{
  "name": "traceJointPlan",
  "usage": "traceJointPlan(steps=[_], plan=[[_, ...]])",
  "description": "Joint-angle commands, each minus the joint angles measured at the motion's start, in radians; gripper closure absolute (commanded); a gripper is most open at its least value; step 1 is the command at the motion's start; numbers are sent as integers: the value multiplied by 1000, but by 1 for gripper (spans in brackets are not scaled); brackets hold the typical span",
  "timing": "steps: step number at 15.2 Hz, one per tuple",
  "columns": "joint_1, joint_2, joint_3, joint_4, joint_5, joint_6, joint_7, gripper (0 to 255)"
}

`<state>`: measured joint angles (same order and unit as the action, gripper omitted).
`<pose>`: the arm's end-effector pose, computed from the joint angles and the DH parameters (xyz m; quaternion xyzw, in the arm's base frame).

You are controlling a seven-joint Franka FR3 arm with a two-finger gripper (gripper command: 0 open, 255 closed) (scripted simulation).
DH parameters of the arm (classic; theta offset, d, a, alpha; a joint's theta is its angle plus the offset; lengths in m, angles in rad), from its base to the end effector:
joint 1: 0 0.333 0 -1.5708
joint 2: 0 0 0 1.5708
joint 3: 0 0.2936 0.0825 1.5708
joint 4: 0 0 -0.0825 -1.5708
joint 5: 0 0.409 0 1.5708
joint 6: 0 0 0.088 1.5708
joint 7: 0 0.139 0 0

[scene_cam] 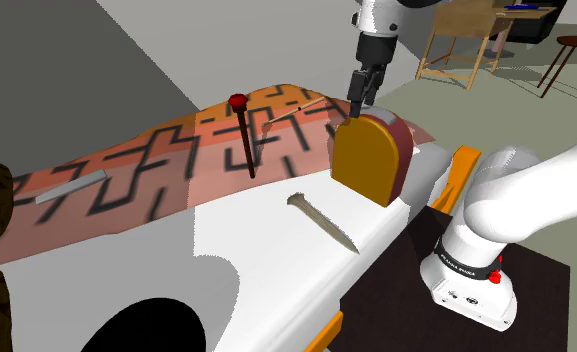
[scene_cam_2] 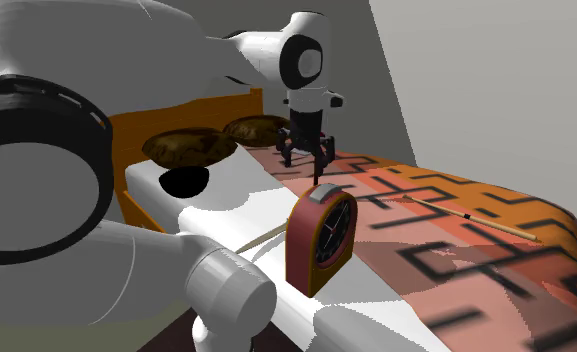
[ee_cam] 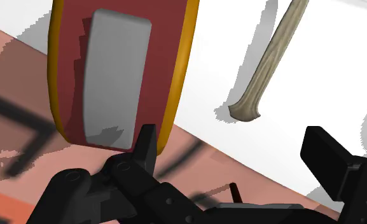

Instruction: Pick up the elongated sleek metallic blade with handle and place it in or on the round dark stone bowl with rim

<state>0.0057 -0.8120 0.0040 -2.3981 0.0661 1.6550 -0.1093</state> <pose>0.3512 0.0122 0.5388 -0.9973 -0.0572 -0.0360 0.0298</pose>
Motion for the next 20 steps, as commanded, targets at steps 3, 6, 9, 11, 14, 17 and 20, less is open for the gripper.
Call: traceJointPlan(steps=[3, 6, 9, 11, 14, 17, 20], plan=[[1, -6, 39, -58, 17, 48, 54, 0], [5, -3, 100, -136, 44, 122, 135, 0], [11, 18, 163, -201, 75, 202, 217, 0], [15, 42, 208, -238, 96, 258, 272, 0], [22, 95, 276, -282, 126, 347, 356, 0], [23, 170, 348, -311, 152, 442, 443, 0], [17, 266, 421, -326, 167, 542, 535, 0]])
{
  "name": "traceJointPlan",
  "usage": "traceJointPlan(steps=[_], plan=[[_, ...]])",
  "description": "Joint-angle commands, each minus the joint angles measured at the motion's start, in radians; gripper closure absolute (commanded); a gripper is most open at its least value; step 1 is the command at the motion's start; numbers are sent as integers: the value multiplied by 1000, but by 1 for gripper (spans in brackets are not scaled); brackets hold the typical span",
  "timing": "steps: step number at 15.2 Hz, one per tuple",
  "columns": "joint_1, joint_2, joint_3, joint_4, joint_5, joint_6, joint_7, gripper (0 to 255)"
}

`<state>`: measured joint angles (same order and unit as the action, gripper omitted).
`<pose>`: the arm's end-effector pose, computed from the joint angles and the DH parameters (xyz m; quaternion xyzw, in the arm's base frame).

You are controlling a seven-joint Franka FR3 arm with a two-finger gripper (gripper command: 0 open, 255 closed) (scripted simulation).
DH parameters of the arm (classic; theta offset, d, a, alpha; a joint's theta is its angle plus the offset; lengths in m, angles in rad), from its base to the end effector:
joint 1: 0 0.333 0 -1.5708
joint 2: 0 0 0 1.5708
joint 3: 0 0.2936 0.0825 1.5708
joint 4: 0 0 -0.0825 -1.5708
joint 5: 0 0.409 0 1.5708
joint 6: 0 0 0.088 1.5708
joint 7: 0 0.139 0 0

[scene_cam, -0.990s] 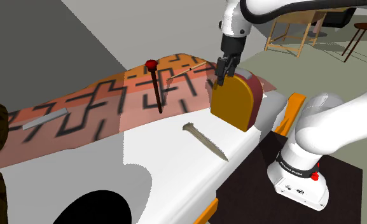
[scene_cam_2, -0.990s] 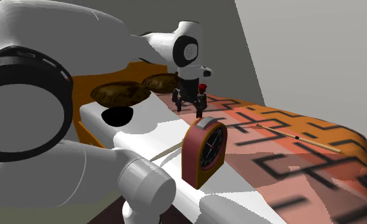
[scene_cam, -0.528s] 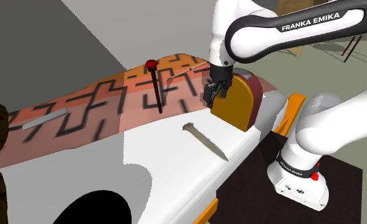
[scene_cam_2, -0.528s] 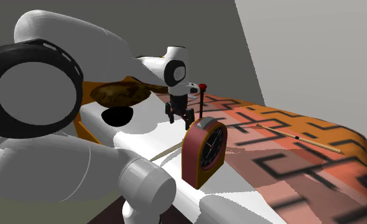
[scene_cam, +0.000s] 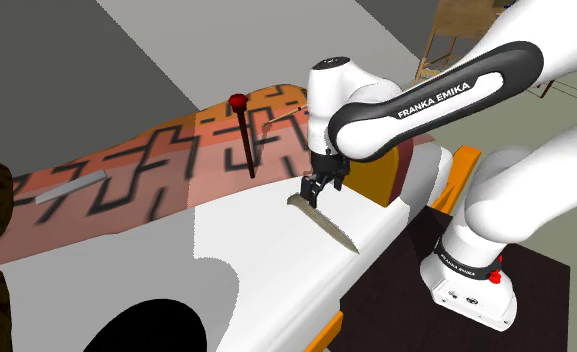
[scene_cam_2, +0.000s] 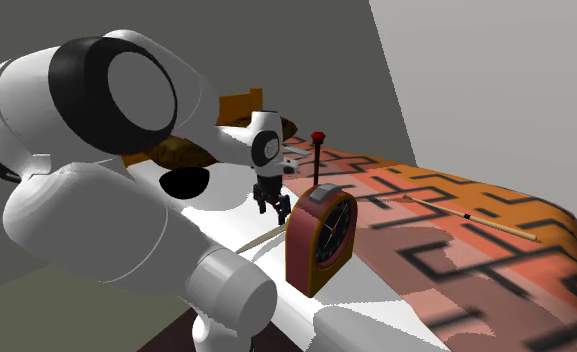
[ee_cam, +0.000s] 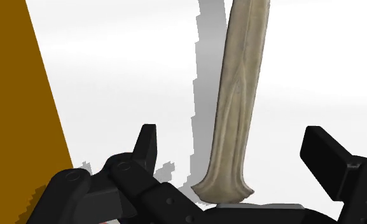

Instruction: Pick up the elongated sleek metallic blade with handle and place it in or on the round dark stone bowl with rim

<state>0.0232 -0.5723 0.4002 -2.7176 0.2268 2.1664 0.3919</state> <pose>0.3602 0.1504 0.3186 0.9969 -0.0782 0.0038 0.0122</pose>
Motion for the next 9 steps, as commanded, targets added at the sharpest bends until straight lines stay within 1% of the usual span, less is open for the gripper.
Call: traceJointPlan(steps=[1, 2, 3, 9], plan=[[-5, 63, 50, -7, 7, 65, 67, 0], [-11, 101, 76, -7, 6, 99, 100, 0], [-11, 102, 76, -7, 6, 99, 101, 0], [-23, 173, 100, -45, 0, 208, 111, 0]])
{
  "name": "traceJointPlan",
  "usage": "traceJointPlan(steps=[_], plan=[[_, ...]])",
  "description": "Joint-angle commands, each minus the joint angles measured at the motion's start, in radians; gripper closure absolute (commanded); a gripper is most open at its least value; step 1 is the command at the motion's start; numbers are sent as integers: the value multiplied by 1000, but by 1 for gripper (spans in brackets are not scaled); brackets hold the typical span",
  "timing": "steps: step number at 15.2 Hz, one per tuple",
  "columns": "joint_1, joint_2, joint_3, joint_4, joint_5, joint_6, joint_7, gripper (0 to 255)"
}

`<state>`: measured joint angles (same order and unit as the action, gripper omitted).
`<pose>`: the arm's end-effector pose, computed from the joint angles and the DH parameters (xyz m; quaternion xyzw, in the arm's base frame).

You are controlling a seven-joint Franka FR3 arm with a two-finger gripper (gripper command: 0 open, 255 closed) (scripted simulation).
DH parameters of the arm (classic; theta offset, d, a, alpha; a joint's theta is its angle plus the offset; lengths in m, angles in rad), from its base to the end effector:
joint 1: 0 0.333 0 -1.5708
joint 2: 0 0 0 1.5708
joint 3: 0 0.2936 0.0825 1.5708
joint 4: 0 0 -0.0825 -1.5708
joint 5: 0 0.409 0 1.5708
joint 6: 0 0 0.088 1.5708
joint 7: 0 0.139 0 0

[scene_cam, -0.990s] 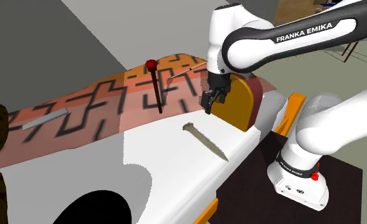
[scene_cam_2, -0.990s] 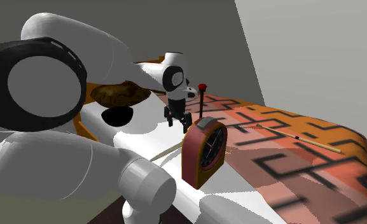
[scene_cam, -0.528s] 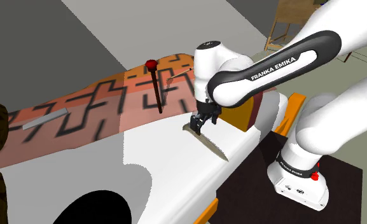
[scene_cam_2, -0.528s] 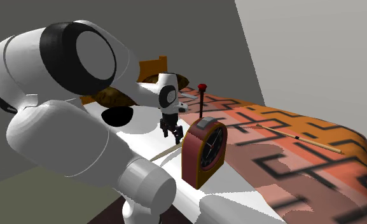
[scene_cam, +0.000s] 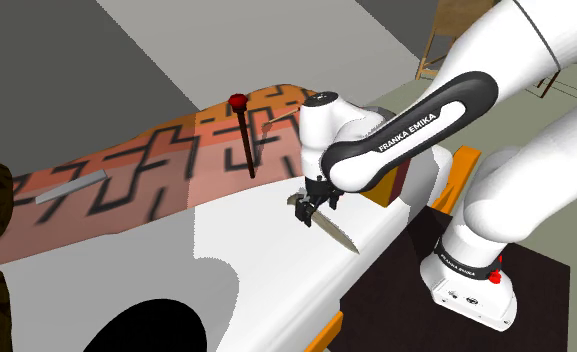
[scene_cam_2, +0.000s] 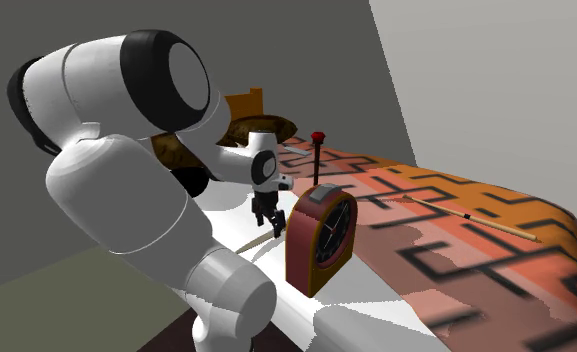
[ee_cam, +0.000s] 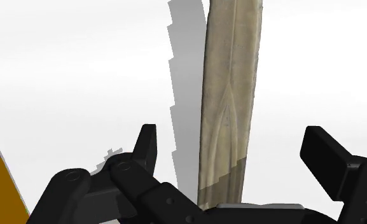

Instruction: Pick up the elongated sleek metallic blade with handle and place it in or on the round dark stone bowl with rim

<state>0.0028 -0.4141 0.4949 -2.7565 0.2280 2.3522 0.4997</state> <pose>0.3567 0.1696 0.2535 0.9946 -0.1017 -0.0009 0.0190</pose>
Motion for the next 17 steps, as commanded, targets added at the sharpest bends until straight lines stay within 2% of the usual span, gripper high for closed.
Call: traceJointPlan(steps=[1, 9, 10, 17], plan=[[-7, 36, 12, -15, -5, 51, 7, 0], [-7, 36, 12, -15, -5, 51, 7, 0], [-7, 36, 12, -15, -5, 51, 7, 255], [-3, 29, 11, -23, -1, 52, 4, 255]])
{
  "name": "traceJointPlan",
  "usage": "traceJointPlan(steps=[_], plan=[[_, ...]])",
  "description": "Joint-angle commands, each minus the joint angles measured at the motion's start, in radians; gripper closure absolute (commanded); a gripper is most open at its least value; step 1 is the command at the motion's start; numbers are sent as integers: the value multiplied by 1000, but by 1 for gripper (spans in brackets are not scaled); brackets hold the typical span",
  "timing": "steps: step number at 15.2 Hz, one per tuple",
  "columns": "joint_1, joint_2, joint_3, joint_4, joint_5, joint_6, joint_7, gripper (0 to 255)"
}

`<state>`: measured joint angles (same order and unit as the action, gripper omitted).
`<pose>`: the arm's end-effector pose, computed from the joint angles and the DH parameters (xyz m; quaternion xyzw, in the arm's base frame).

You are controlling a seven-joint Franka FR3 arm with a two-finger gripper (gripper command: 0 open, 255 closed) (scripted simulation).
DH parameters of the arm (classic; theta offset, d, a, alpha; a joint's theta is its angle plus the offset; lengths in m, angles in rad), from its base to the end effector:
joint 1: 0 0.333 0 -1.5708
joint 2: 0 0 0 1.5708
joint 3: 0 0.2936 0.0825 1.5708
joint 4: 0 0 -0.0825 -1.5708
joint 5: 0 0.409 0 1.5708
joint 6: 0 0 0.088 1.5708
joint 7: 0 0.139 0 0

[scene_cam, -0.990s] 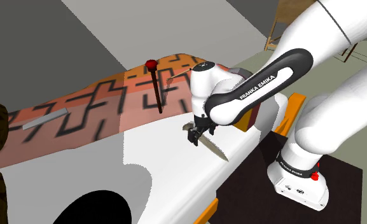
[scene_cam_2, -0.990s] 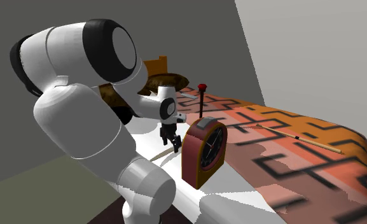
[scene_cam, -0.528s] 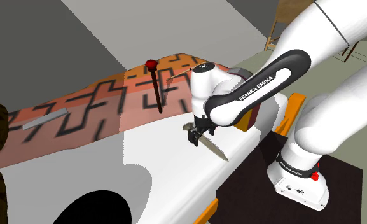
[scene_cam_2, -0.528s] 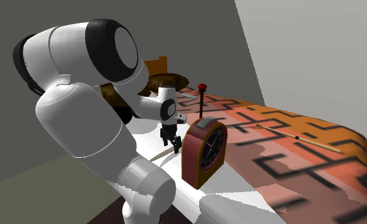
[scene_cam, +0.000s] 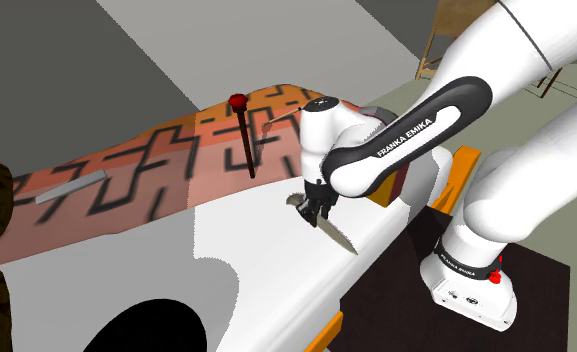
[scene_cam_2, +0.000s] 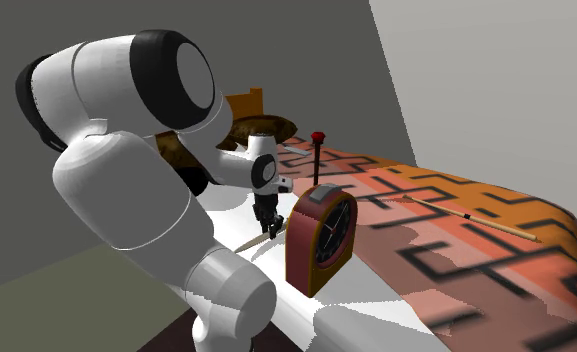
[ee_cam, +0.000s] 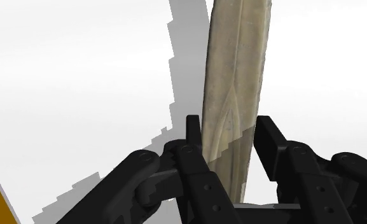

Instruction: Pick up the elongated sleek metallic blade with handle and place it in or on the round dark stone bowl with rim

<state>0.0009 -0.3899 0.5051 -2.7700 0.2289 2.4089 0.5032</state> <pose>0.3567 0.1712 0.2435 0.9948 -0.1006 0.0077 0.0144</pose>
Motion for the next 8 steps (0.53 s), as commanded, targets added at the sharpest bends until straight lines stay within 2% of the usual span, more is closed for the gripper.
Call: traceJointPlan(steps=[1, 8], plan=[[-1, 2, -1, -12, -1, -5, -1, 255], [8, -66, -24, 32, 3, -116, -11, 255]])
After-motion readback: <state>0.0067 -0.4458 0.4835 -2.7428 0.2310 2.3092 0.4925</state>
